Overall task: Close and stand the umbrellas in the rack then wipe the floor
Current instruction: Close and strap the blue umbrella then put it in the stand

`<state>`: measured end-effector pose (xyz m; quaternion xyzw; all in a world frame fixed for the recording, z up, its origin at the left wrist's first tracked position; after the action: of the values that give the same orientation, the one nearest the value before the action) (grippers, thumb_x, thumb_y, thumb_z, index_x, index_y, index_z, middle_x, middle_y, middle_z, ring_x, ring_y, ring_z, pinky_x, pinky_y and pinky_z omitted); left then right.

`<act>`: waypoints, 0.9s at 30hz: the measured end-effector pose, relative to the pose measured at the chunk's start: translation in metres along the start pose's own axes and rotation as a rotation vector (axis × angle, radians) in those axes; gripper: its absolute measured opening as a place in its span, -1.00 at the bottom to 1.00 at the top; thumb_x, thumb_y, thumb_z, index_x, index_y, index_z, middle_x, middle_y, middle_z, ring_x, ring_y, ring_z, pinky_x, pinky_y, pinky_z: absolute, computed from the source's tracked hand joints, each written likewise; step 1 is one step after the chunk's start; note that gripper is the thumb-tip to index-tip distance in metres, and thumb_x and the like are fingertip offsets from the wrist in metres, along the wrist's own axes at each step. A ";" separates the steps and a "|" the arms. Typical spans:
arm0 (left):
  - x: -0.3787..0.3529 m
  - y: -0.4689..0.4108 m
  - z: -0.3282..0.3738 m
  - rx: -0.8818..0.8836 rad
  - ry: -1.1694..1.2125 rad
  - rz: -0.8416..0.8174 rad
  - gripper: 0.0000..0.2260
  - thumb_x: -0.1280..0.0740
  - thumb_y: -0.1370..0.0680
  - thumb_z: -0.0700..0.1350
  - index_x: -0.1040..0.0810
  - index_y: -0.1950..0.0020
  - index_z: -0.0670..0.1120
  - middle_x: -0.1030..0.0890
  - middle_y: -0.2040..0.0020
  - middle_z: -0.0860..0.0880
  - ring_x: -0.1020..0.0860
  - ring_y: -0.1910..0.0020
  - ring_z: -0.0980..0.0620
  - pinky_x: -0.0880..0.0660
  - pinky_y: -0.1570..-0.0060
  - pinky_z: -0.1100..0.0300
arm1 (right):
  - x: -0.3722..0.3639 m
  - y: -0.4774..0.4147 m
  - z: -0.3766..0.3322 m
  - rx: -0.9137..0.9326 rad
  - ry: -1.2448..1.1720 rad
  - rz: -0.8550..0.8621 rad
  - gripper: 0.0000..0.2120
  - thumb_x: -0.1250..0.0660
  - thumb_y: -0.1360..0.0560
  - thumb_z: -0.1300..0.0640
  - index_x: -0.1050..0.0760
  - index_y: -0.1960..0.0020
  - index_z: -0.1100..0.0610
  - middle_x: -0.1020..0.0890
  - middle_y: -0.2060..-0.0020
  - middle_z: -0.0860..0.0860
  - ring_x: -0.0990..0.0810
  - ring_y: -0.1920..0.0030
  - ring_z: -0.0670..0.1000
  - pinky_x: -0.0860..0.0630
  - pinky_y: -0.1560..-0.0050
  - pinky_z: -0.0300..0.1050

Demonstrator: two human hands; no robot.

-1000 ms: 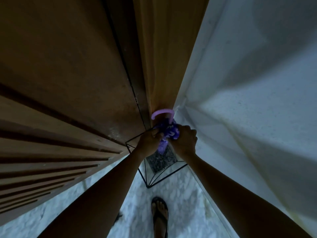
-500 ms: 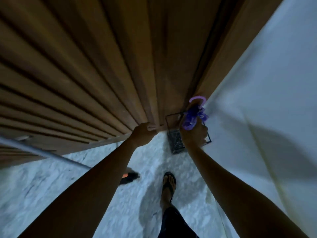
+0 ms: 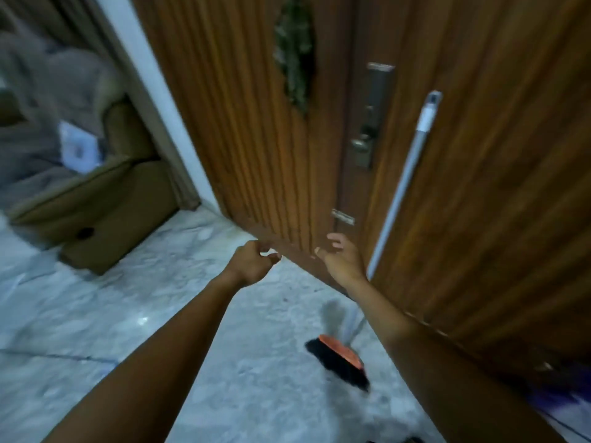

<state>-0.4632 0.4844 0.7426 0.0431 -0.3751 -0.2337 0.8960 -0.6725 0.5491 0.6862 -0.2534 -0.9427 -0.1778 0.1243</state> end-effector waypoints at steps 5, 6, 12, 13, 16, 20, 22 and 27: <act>0.155 0.087 -0.151 0.154 0.060 0.207 -0.67 -0.36 -0.60 -0.01 -0.57 -0.33 -0.07 -0.57 -0.35 -0.04 -0.49 -0.36 0.00 -0.40 -0.21 0.20 | -0.209 0.065 -0.077 0.189 0.116 -0.288 -0.64 -0.51 -0.45 0.04 -0.53 -0.21 -0.04 -0.56 -0.26 0.02 -0.56 -0.23 0.02 -0.52 -0.21 -0.04; 0.181 0.107 -0.177 0.180 0.075 0.260 -0.68 -0.36 -0.60 -0.01 -0.58 -0.32 -0.07 -0.58 -0.34 -0.05 -0.50 -0.36 0.01 -0.40 -0.21 0.19 | -0.245 0.079 -0.089 0.208 0.153 -0.343 -0.66 -0.50 -0.46 0.02 -0.52 -0.19 -0.06 -0.54 -0.29 0.02 -0.54 -0.27 0.04 -0.52 -0.21 -0.01; 0.288 0.207 -0.312 0.364 0.155 0.495 -0.70 -0.39 -0.58 -0.01 -0.62 -0.27 -0.08 -0.63 -0.27 -0.04 -0.56 -0.28 0.00 -0.47 -0.25 0.11 | -0.429 0.161 -0.142 0.330 0.307 -0.641 -0.61 -0.40 -0.56 0.01 -0.46 -0.37 0.00 -0.44 -0.42 0.04 -0.47 -0.34 0.09 -0.50 -0.17 0.01; 0.299 0.219 -0.331 0.383 0.167 0.528 -0.71 -0.39 -0.57 -0.01 -0.63 -0.25 -0.08 -0.64 -0.26 -0.04 -0.57 -0.28 0.00 -0.45 -0.25 0.14 | -0.454 0.172 -0.148 0.346 0.324 -0.683 -0.61 -0.40 -0.57 0.01 -0.46 -0.37 -0.01 -0.43 -0.42 0.04 -0.47 -0.34 0.10 -0.50 -0.17 0.03; 0.322 0.246 -0.379 0.459 0.213 0.592 -0.72 -0.39 -0.57 -0.02 -0.64 -0.24 -0.09 -0.65 -0.24 -0.04 -0.57 -0.26 0.02 -0.40 -0.17 0.23 | -0.519 0.200 -0.158 0.369 0.369 -0.787 -0.62 -0.41 -0.55 -0.01 -0.48 -0.35 -0.02 -0.44 -0.41 0.05 -0.50 -0.31 0.09 -0.48 -0.09 -0.04; 0.345 0.257 -0.441 0.551 0.289 0.652 -0.72 -0.40 -0.56 0.00 -0.65 -0.22 -0.07 -0.64 -0.24 -0.02 -0.57 -0.24 0.03 -0.40 -0.16 0.24 | -0.600 0.218 -0.164 0.392 0.406 -0.889 -0.64 -0.42 -0.55 0.01 -0.51 -0.33 0.02 -0.49 -0.37 0.06 -0.52 -0.29 0.07 -0.46 -0.07 -0.09; 0.355 0.252 -0.476 0.598 0.322 0.672 -0.72 -0.39 -0.56 0.00 -0.64 -0.23 -0.07 -0.63 -0.26 -0.03 -0.57 -0.24 0.03 -0.40 -0.16 0.24 | -0.646 0.218 -0.162 0.405 0.442 -0.944 -0.65 -0.42 -0.55 0.03 -0.52 -0.32 0.04 -0.52 -0.33 0.06 -0.53 -0.27 0.06 -0.43 -0.05 -0.13; 0.365 0.224 -0.572 0.740 0.445 0.699 -0.72 -0.36 -0.59 0.00 -0.62 -0.26 -0.07 -0.61 -0.29 -0.04 -0.54 -0.27 0.01 -0.34 -0.14 0.25 | -0.769 0.195 -0.140 0.350 0.553 -1.078 -0.68 -0.42 -0.54 0.03 -0.54 -0.27 0.01 -0.57 -0.27 0.06 -0.57 -0.21 0.05 -0.54 -0.15 -0.04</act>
<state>0.2421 0.4625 0.6280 0.2763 -0.2260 0.2396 0.9029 0.0962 0.3175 0.6169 0.3368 -0.8861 -0.1174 0.2960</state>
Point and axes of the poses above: each hand's wrist, its own y-axis away from the middle knuckle, its own x-axis out of the back of the hand, z = x × y, the point moved 8 cm from there along -y, towards the middle knuckle
